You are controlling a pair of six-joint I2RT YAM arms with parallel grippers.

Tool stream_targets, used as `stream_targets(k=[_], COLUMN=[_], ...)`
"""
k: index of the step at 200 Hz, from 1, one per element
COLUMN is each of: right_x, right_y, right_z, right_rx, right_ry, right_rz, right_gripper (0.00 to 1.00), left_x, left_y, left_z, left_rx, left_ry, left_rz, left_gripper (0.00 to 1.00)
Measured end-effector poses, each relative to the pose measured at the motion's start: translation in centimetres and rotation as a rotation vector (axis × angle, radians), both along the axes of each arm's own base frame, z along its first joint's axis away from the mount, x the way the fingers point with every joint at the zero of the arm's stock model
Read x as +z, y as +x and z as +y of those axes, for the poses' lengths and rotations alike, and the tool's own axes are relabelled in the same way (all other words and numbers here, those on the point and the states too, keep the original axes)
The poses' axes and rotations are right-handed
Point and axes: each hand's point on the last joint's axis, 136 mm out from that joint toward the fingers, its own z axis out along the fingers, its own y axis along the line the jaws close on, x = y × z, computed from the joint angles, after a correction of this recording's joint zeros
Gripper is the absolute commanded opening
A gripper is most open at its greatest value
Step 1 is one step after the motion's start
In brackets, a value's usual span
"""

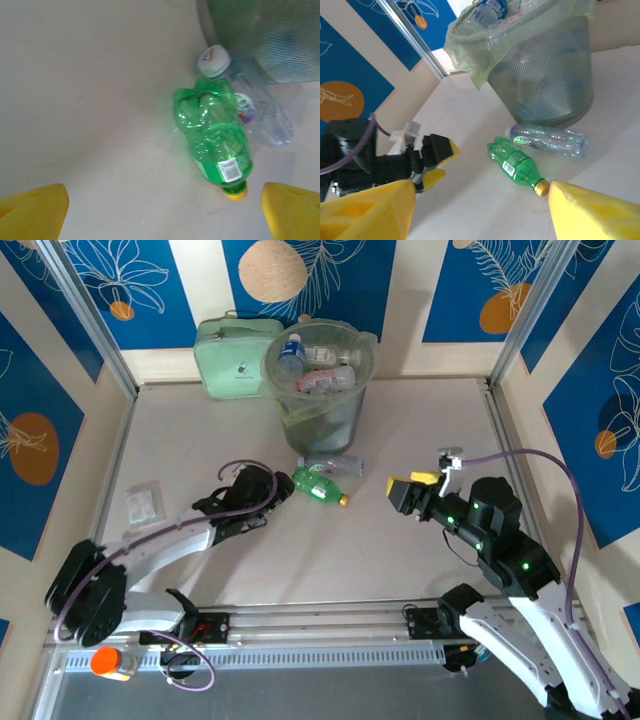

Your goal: Put the plastic bottles in the bin

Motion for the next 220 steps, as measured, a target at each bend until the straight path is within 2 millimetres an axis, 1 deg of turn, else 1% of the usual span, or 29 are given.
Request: stream_targets(k=[29,48,62,86,108,135,156,177,202,220], right_x=[0.3,0.4,0.3,-0.1,-0.6,-1.0,-1.4,-1.5,-1.6,-1.6], right_y=[-1.0,-1.4,-1.5,-1.8,-2.3,-2.7,-2.9,-3.1,-3.2,-3.2], right_z=[-1.0,-1.3,-1.3,-1.3,-1.5,-1.6,-1.6,-1.7,-1.8,-1.8], right_rx=[-0.021,-0.021,-0.018,-0.011,-0.010,-0.006,-0.003,-0.004,-0.004,-0.004], right_ry=[0.020,0.029,0.031,0.031,0.035,0.036,0.029,0.027,0.026,0.026], right_rz=[-0.014,-0.018,-0.013,-0.002,0.002,0.013,0.028,0.032,0.035,0.035], right_gripper=[0.71,0.71,0.71,0.71,0.71,0.72,0.71,0.71,0.71,0.71], left_x=[-2.7,-3.7,-3.8,-3.4,-3.5,-4.7,-5.7,-5.5,-5.6,-5.5], left_y=[0.9,1.8,2.6,4.0,5.0,5.9,6.2,6.6,6.9,7.1], left_z=[-2.0,-3.4,-4.4,-6.4,-7.6,-8.4,-8.6,-8.9,-8.9,-8.9], left_rx=[0.038,0.055,0.059,0.058,0.061,0.069,0.073,0.073,0.075,0.076], left_ry=[-0.040,-0.074,-0.096,-0.142,-0.166,-0.166,-0.158,-0.166,-0.159,-0.157], left_rz=[0.075,0.098,0.097,0.076,0.065,0.073,0.083,0.071,0.058,0.052], left_gripper=[0.97,0.96,0.96,0.93,0.90,0.85,0.79,0.74,0.71,0.65])
